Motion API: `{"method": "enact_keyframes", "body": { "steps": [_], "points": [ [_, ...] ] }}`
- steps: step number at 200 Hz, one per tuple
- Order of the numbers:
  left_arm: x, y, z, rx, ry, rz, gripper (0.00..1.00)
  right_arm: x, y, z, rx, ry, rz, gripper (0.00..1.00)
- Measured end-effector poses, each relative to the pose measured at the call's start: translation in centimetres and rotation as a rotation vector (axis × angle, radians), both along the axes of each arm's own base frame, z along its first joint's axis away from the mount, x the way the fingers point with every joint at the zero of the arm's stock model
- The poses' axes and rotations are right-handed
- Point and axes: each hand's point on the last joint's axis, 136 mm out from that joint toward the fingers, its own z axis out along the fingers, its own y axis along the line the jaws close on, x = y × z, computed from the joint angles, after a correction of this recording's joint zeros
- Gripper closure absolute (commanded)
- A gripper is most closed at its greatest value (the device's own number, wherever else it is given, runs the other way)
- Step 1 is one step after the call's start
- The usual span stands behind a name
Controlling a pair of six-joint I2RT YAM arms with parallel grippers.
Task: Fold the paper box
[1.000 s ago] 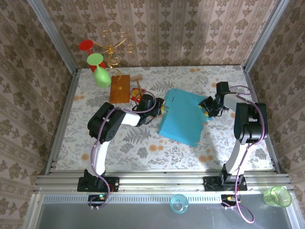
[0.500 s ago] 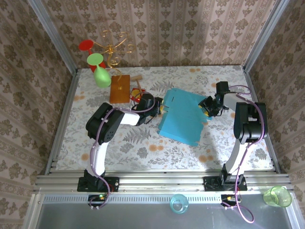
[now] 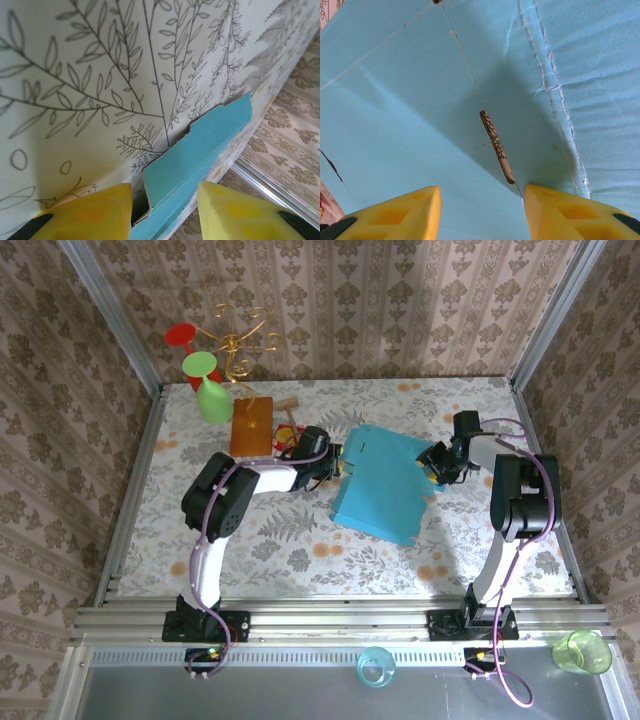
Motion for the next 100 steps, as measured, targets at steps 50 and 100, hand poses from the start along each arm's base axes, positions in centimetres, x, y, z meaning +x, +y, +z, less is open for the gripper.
{"method": "enact_keyframes", "body": {
  "steps": [50,100],
  "points": [
    [0.2,-0.7,-0.3,0.003,0.048,0.003,0.63,0.0,0.0,0.0,0.0,0.0,0.0,0.52],
    [1.1,-1.1,-0.6,-0.001,0.013,-0.002,0.84,0.0,0.2,0.0,0.01,0.0,0.003,0.52]
  ]
}}
